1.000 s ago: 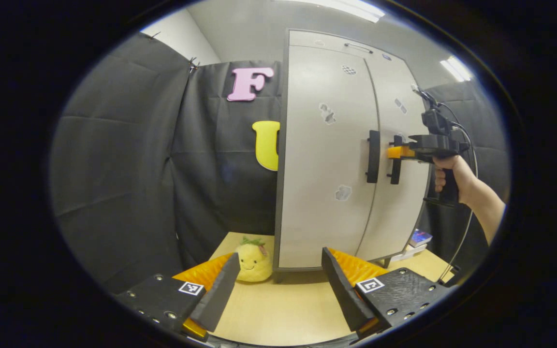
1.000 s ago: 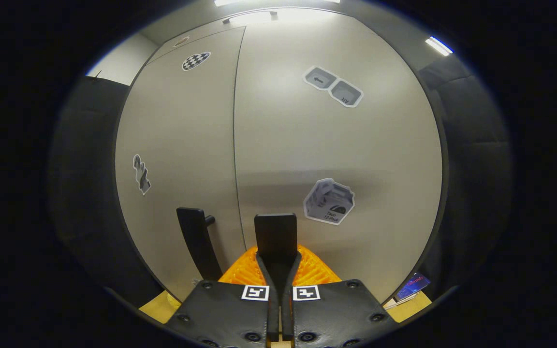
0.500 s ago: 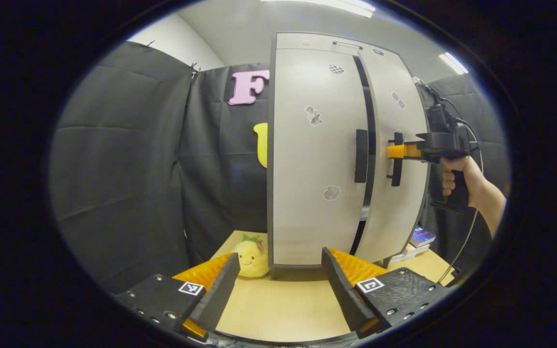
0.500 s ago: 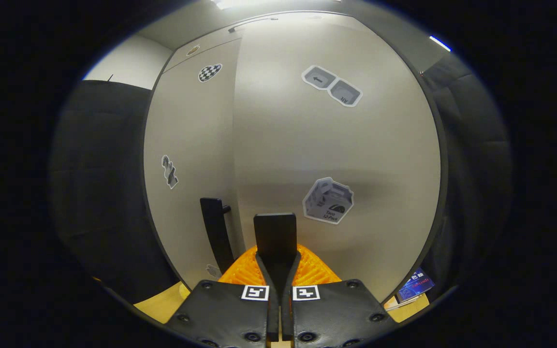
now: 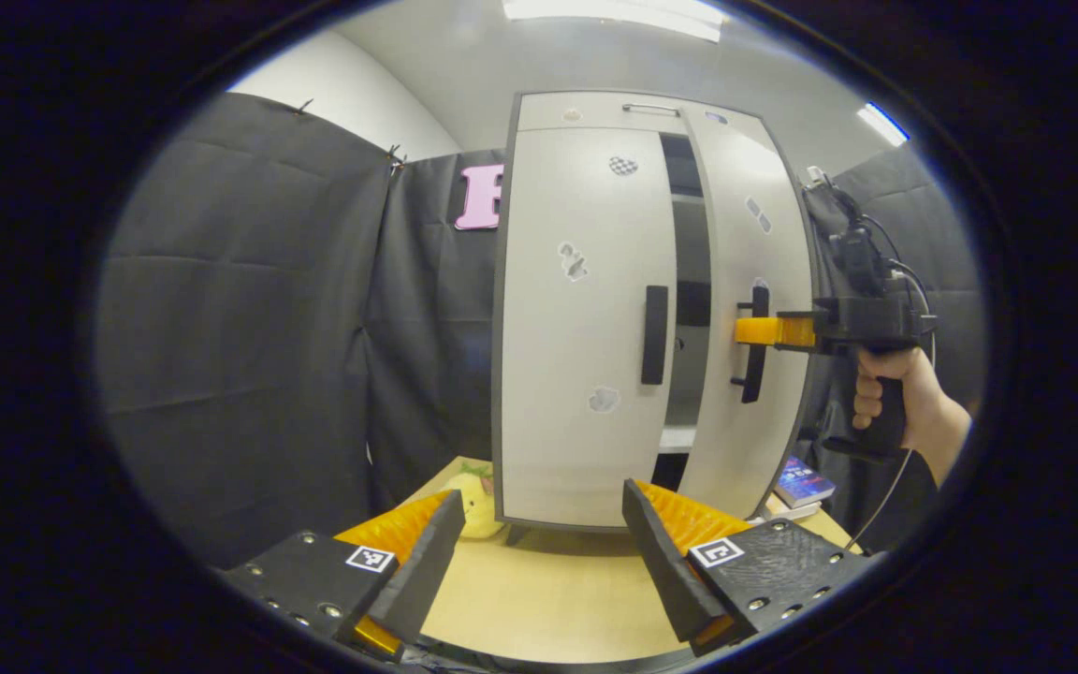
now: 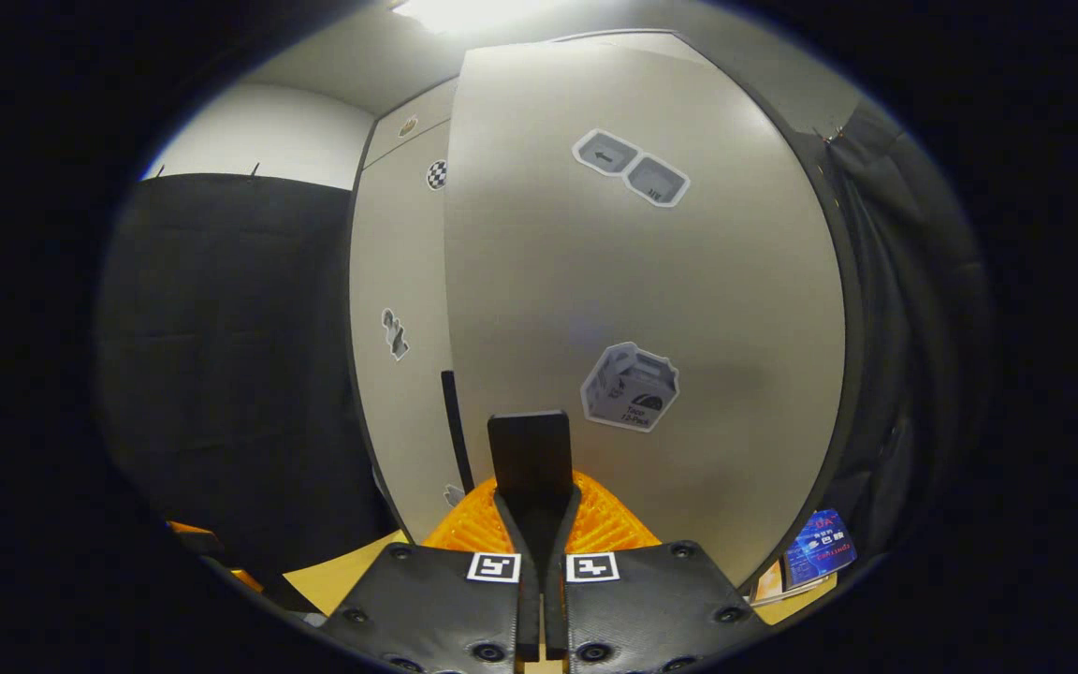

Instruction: Open the right door of the double-door shoe cabinet with the right hand, and open the left door with the left hand.

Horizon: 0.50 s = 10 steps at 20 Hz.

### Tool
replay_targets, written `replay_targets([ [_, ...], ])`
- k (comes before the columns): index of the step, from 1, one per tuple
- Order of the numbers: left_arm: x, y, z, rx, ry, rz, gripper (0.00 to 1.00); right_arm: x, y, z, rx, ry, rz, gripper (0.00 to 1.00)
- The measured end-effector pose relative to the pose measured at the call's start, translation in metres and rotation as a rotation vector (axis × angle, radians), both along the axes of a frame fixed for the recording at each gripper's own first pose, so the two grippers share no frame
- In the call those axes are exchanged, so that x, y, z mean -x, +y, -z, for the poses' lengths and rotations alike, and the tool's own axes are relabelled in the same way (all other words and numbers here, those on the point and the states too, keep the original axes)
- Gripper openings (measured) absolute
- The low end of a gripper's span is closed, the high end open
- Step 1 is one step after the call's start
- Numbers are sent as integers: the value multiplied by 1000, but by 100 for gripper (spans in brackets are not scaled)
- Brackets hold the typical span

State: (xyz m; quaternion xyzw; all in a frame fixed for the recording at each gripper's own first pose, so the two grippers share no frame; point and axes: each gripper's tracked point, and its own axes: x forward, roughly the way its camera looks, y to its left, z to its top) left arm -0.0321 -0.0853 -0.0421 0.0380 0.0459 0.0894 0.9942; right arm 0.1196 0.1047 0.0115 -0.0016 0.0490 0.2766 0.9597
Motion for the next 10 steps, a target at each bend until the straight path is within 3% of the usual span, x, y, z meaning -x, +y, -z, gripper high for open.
replay_targets([
  [10,36,-54,7,-20,-13,-89,100,27,-20,0,-16,1,-155,4],
])
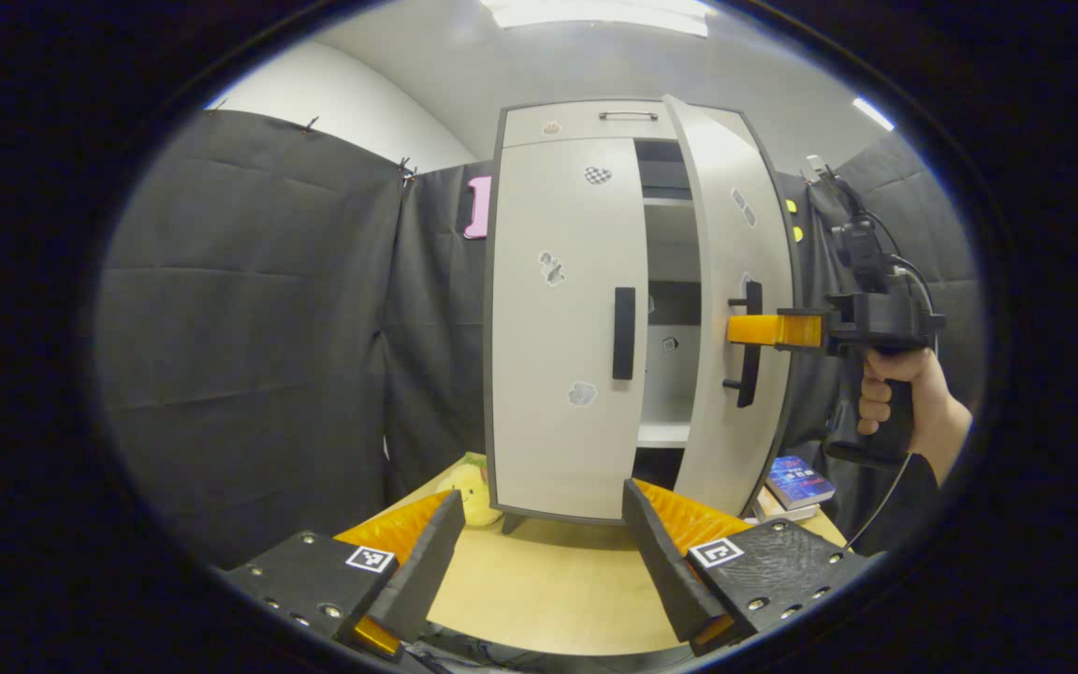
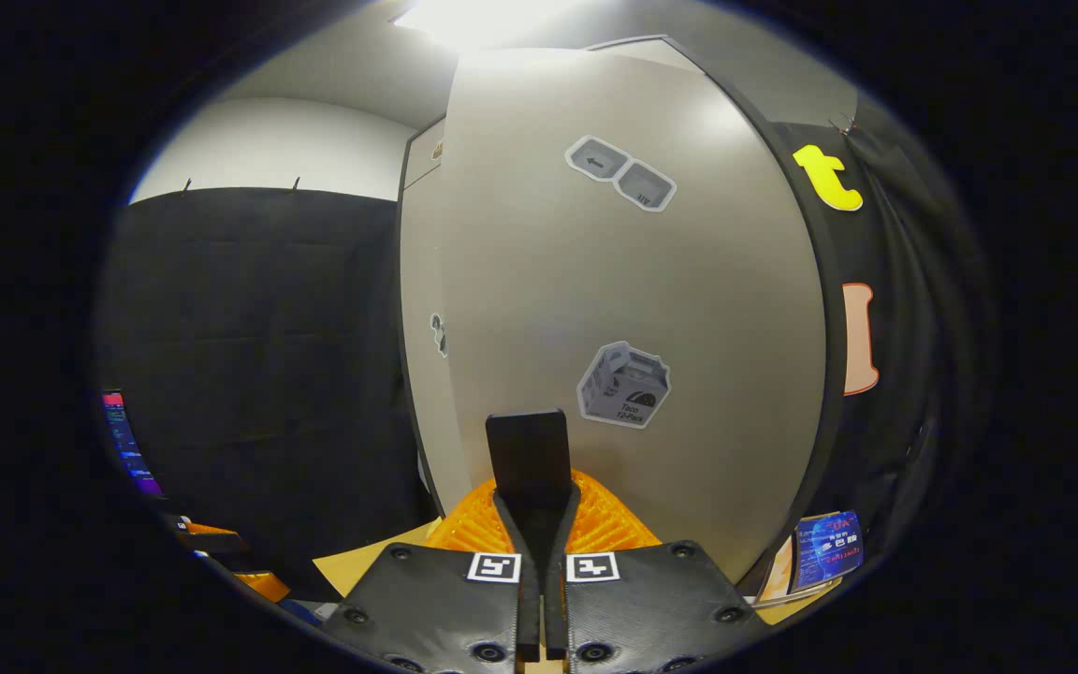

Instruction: Open the right door of the double-door shoe cabinet with the right hand, and open the left door with the left hand.

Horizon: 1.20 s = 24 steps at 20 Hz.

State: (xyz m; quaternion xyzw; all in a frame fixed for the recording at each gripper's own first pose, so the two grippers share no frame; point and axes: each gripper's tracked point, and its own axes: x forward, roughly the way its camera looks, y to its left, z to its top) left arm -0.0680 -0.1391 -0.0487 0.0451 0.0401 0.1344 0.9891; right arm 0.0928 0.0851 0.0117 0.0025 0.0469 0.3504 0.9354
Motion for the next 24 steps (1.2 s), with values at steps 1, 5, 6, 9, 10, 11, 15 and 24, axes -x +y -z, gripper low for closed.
replay_targets([
  [1,1,-3,1,2,-4,-6,100,2,-3,-1,-2,-6,-7,4],
  [5,18,-23,4,-20,-18,-19,100,20,-28,-6,-47,-19,-16,4],
  [6,18,-28,7,-20,-15,-13,100,21,-37,-4,-53,-19,-9,4],
  [9,15,-42,13,-16,3,19,98,34,-59,-5,-43,-22,12,4],
  [10,14,-46,15,-18,6,29,98,38,-69,-5,-40,-22,20,0],
  [11,14,-49,16,-20,11,35,98,39,-77,-6,-39,-18,29,0],
  [15,9,-65,19,-16,15,75,100,42,-108,-8,-47,3,65,3],
  [24,8,-77,27,1,24,123,100,31,-182,-14,-48,2,202,2],
])
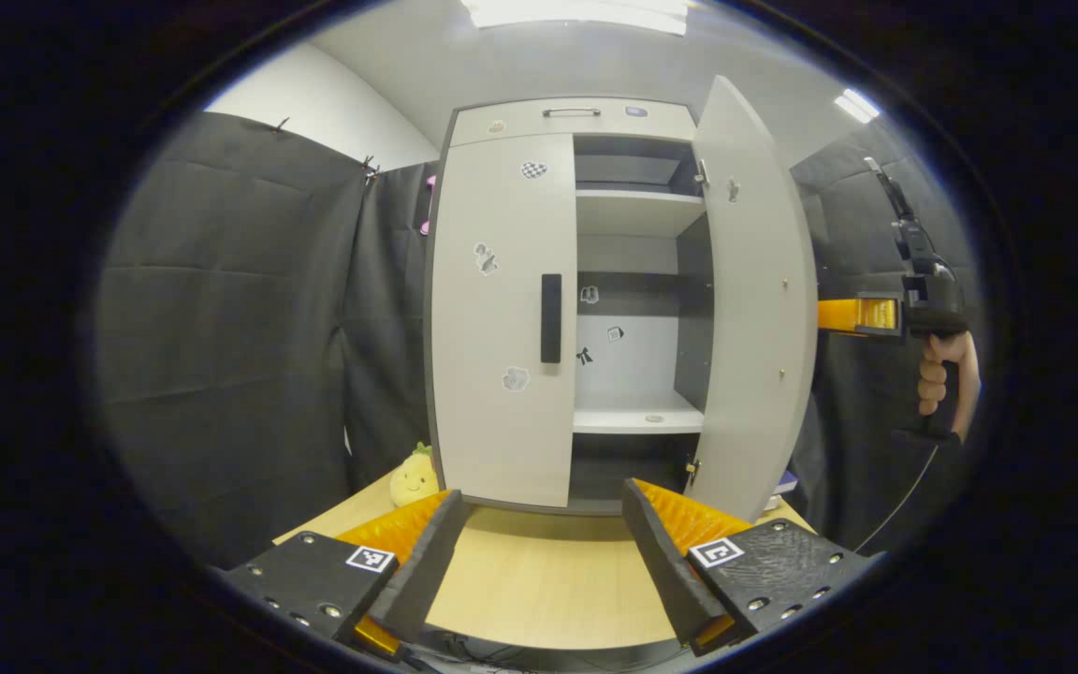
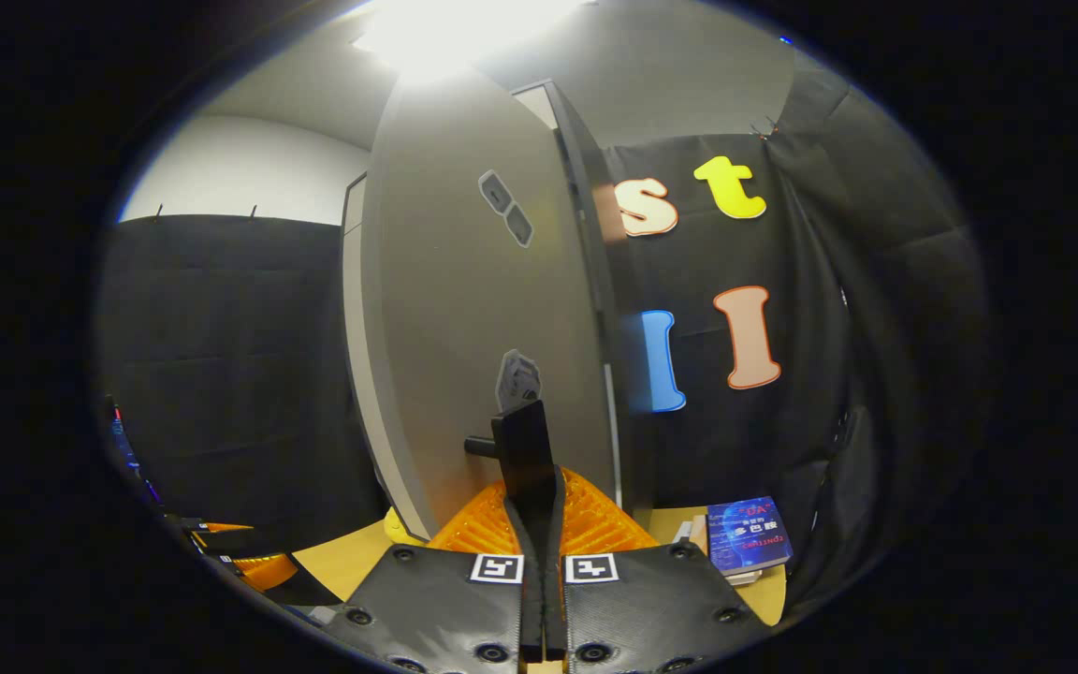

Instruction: Open the right door of the double-door shoe cabinet with the right hand, and open the left door with the left hand.

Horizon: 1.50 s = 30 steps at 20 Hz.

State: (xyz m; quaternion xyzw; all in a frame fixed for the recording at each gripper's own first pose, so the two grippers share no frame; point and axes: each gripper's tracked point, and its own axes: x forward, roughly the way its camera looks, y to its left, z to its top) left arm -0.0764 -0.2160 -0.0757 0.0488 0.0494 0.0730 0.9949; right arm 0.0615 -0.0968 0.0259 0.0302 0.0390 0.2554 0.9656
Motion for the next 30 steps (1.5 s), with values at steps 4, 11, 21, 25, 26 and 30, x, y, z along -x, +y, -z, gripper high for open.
replay_targets([
  [4,-9,4,13,32,28,24,100,-5,-8,1,-45,24,31,2],
  [11,-19,37,10,60,40,36,100,-4,-14,3,-7,17,138,2],
  [21,-93,112,-30,38,24,155,98,28,-20,11,3,108,375,2],
  [25,-132,125,-58,33,-44,254,100,52,-31,4,-1,83,498,0],
  [26,-143,126,-65,36,-62,277,100,61,-39,2,-9,77,546,2],
  [30,-177,116,-100,46,-162,356,98,94,-81,-3,-20,73,728,2],
])
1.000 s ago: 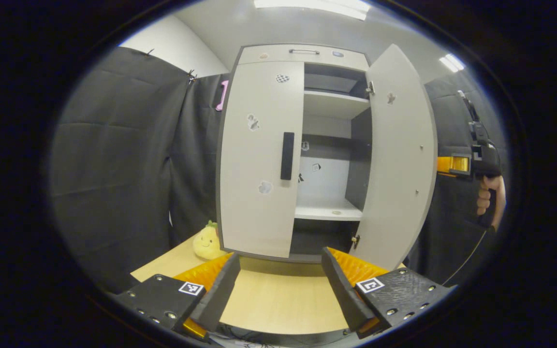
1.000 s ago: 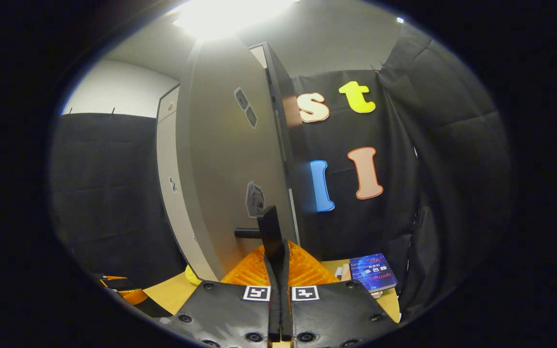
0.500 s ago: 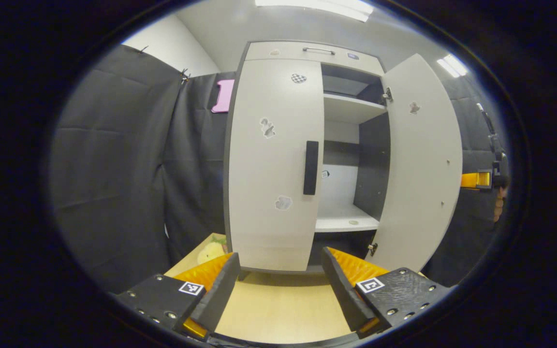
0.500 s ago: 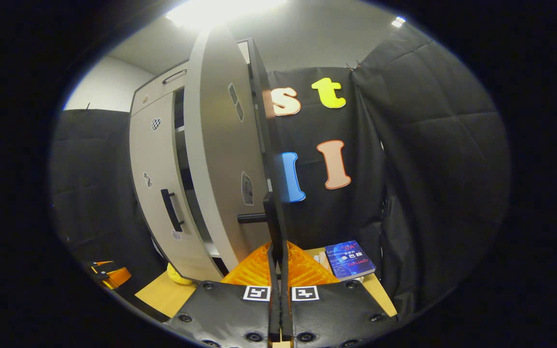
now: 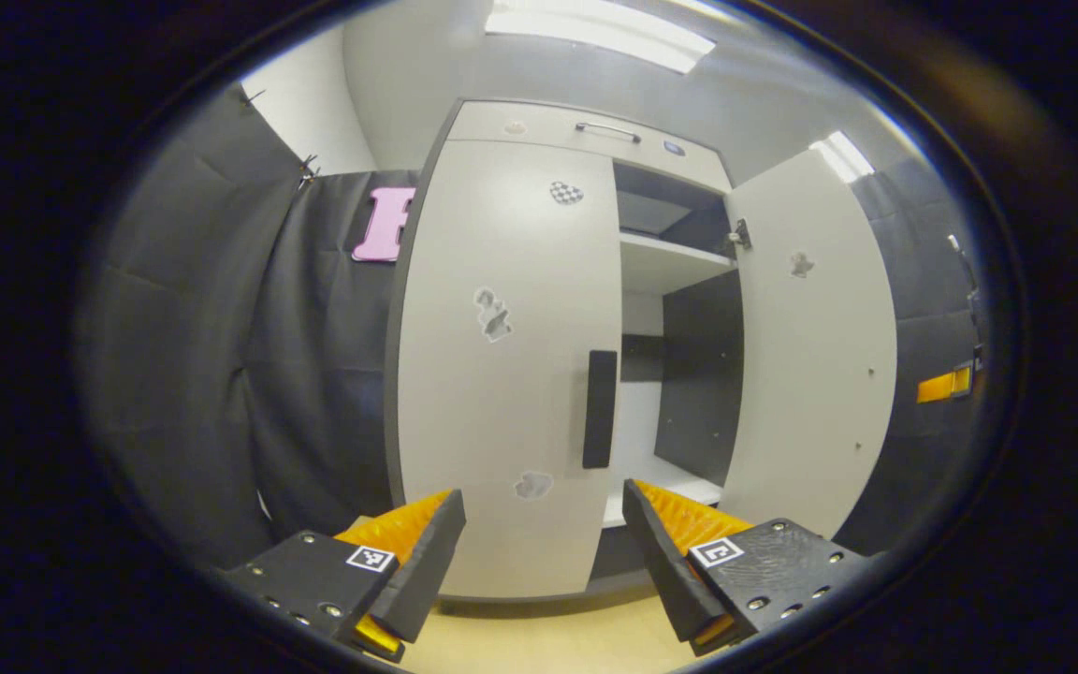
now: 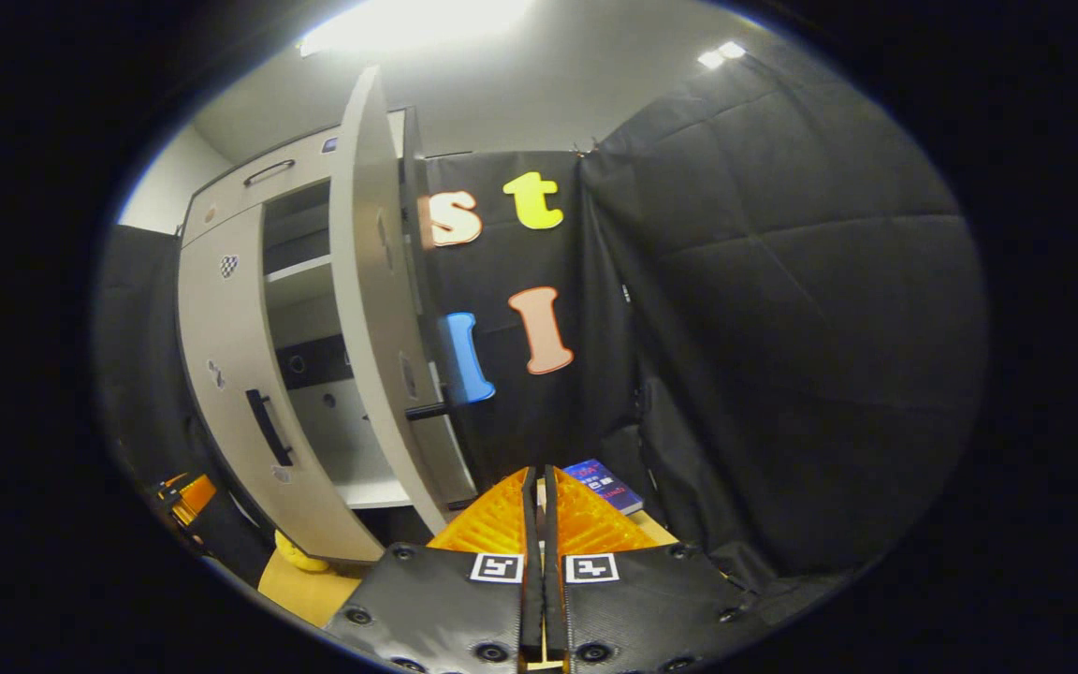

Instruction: Open the right door of the double-door shoe cabinet with the right hand, and open the left door with the left hand.

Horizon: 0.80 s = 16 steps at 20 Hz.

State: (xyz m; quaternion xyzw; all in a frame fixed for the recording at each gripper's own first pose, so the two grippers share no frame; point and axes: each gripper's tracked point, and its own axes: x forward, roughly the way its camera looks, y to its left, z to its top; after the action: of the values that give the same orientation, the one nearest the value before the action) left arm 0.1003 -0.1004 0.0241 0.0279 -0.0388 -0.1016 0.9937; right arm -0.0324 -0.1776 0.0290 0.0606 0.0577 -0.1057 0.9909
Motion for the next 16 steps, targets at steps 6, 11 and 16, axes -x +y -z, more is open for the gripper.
replay_targets([
  [6,-50,-27,-26,5,-57,6,98,11,-72,-9,16,2,179,19],
  [11,-86,-49,-36,-17,-65,-28,100,-13,-113,-7,34,-6,210,96],
  [16,-119,-74,-37,-56,-61,-62,100,-52,-129,-1,62,-17,172,98],
])
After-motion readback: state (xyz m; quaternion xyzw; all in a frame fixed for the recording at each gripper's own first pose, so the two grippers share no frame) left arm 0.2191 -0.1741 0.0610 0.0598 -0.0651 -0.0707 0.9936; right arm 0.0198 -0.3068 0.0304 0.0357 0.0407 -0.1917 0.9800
